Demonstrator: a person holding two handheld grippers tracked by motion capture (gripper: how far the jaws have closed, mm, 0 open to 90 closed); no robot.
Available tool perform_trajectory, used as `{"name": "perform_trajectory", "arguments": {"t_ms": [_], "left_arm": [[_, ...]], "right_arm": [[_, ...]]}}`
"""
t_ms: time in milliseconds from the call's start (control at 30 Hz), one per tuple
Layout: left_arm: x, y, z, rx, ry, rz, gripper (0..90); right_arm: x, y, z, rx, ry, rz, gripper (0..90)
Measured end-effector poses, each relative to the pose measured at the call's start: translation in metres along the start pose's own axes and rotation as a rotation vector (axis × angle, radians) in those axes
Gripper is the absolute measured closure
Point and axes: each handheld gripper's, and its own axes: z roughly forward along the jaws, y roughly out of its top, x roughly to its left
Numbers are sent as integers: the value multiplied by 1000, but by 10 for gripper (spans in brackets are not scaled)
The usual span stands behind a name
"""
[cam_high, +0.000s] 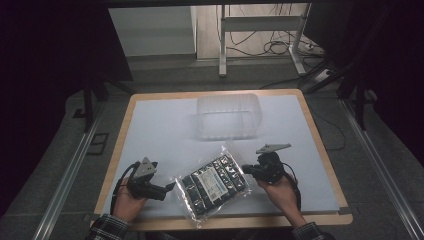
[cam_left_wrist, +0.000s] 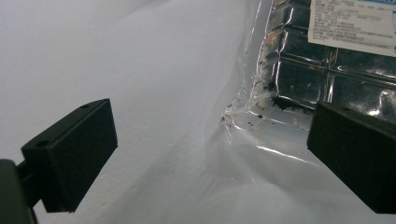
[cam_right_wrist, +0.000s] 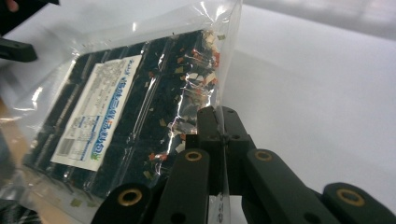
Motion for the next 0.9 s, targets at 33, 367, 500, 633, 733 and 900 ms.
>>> {"name": "perform_trajectory", "arguments": {"t_ms": [33, 367, 500, 633, 733, 900], "left_arm": [[0, 0, 0, -1, 0, -1, 14], [1, 1, -2, -19, 4, -3, 13], [1, 1, -2, -31, -2, -2, 11], [2, 1, -3, -43, -12, -7, 10], [1, 1, -3, -44, -12, -7, 10], [2, 1, -2, -41, -14, -4, 10]], "right_arm": [[0, 0, 0, 0, 0, 0, 888], [1, 19, -23, -44, 39, 0, 888], [0, 29, -31, -55, 56, 3, 888], [3, 41, -43, -75, 68, -6, 888], [6, 51, -52, -93, 75, -22, 888], [14, 69, -67, -118, 90, -51, 888]]}}
